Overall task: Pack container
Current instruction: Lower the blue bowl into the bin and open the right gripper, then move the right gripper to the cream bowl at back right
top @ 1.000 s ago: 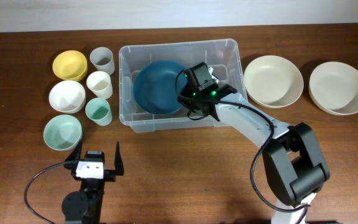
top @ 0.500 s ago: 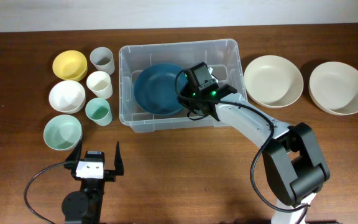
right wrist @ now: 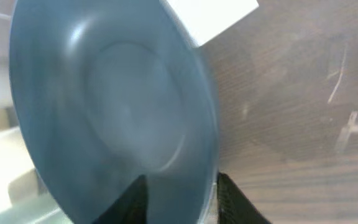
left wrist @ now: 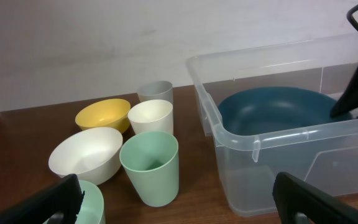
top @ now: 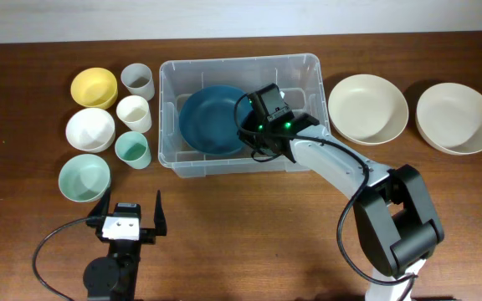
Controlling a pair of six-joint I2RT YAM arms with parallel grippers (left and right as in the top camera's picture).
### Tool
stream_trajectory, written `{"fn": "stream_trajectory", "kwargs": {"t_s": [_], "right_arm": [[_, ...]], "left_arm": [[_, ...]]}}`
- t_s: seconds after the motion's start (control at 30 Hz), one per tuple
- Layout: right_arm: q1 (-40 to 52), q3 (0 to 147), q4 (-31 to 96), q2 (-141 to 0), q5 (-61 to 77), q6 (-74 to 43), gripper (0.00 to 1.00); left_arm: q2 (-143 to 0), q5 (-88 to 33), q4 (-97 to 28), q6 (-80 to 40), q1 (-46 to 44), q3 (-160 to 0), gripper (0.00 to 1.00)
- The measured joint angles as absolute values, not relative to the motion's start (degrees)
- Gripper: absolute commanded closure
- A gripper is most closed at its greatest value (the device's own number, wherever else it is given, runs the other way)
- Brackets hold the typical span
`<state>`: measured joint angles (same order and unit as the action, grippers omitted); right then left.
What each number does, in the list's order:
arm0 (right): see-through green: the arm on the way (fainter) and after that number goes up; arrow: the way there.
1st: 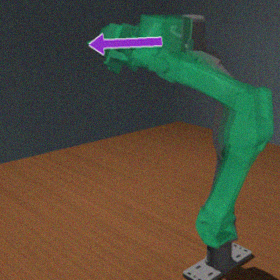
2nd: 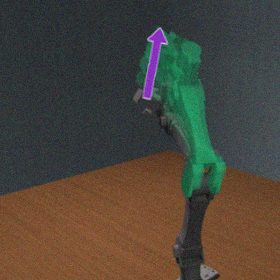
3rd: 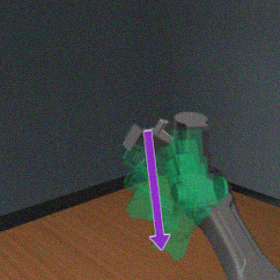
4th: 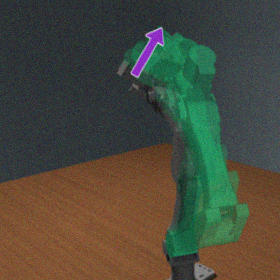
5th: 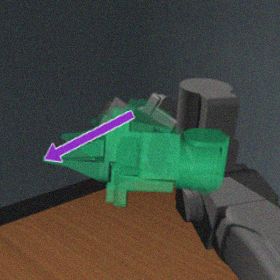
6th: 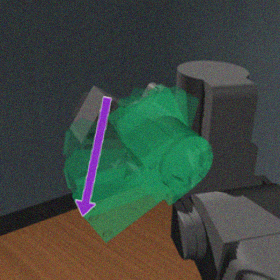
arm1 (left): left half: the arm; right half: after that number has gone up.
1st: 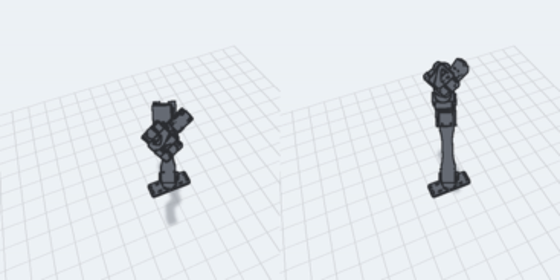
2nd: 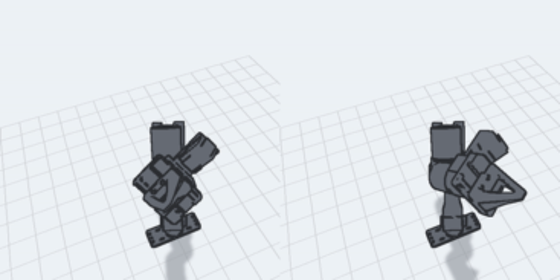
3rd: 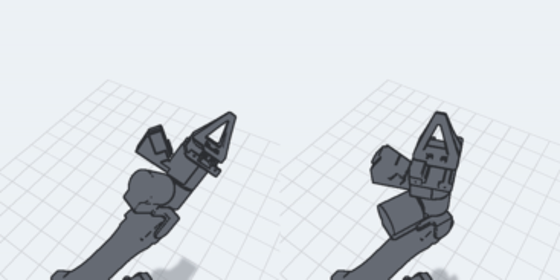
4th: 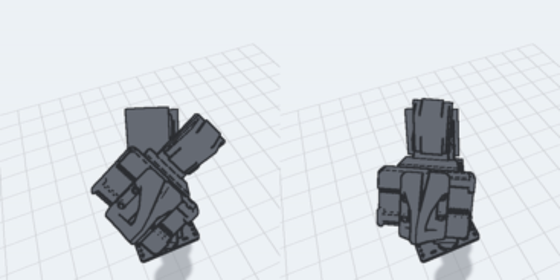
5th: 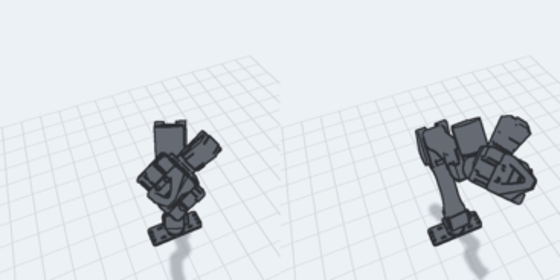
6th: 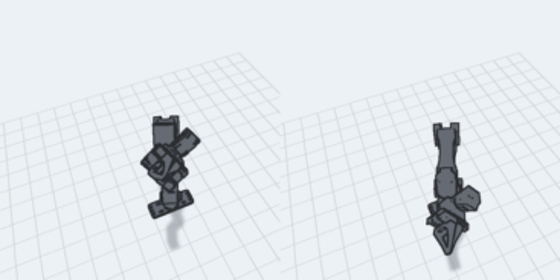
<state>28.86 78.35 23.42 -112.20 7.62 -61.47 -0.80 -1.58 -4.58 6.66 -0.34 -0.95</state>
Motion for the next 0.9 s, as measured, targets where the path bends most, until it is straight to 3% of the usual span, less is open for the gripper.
{"fn": "stream_trajectory", "kwargs": {"t_s": [0.07, 0.47, 0.73, 0.8, 0.87, 0.9], "right_arm": [[28.9, 78.3, 23.4, -112.2, 7.9, -61.7, 0.46], [27.4, 78.4, 24.5, -111.0, 8.0, -57.9, 0.37], [18.2, 85.6, 34.4, -100.5, 7.6, -50.7, 0.25], [14.3, 88.6, 37.8, -97.8, 7.5, -49.1, 0.16], [9.6, 91.5, 41.1, -95.3, 7.4, -48.1, 0.01], [6.5, 92.7, 42.7, -94.0, 7.4, -47.5, 0.01]], "left_arm": [[-0.8, -1.6, -4.6, 6.7, -0.3, -1.0, 0.0], [-0.8, -1.6, -4.6, 6.7, -0.3, -1.0, 0.0], [-0.8, -1.6, -4.6, 6.7, -0.3, -1.0, 0.0], [-0.8, -1.6, -4.6, 6.7, -0.3, -1.0, 0.0], [-0.8, -1.6, -4.6, 6.7, -0.3, -1.0, 0.0], [-0.8, -1.6, -4.6, 6.7, -0.3, -1.0, 0.0]]}}
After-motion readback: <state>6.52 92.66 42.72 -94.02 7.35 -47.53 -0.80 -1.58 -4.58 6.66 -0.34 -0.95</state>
